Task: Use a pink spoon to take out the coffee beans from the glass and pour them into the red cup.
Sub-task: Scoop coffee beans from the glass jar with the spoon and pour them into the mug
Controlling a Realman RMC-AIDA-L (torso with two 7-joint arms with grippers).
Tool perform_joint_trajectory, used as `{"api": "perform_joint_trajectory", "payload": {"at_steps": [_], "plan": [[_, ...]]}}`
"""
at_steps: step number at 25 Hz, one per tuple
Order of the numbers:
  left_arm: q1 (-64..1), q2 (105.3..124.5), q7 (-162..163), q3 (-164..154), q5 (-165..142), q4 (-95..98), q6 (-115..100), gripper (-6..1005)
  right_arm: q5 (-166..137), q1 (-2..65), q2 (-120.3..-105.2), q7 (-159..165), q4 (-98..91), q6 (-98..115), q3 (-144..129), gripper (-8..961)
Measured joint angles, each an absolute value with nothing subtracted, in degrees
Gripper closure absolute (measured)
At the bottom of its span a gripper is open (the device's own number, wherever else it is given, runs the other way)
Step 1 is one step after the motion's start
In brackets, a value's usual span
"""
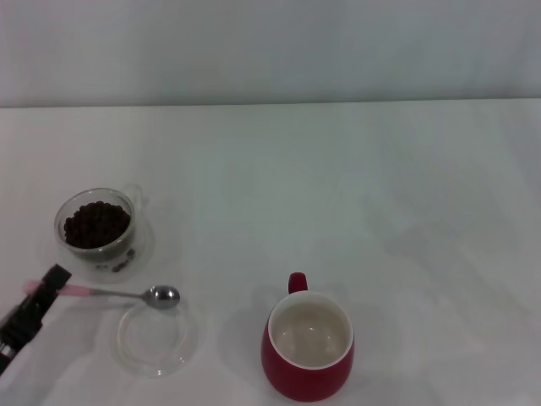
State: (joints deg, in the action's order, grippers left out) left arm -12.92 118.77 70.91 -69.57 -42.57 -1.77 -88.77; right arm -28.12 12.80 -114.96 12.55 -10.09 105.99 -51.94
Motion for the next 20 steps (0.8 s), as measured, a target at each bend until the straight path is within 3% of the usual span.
{"api": "perform_joint_trajectory", "payload": {"at_steps": [20], "plan": [[-11.9, 116.05, 75.0, -69.6, -43.2, 16.9, -95.5, 863, -28.1, 12.7, -115.05, 12.3, -7.4, 106.8, -52.7, 332]]}}
